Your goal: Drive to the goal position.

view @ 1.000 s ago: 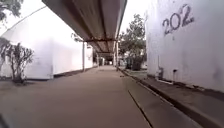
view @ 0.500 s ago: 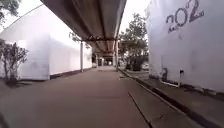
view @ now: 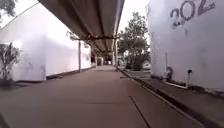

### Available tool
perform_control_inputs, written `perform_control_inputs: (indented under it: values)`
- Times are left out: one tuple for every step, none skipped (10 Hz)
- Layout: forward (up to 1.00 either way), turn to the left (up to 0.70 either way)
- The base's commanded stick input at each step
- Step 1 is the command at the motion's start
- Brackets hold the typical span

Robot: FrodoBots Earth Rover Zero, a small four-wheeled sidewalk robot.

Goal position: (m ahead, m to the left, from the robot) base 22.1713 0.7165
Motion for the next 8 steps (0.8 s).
perform_control_inputs:
  values:
    - [0.66, 0.00]
    - [0.66, 0.00]
    - [0.66, 0.00]
    - [0.66, 0.00]
    - [0.66, 0.00]
    - [0.66, 0.00]
    - [0.66, 0.00]
    - [0.66, 0.00]
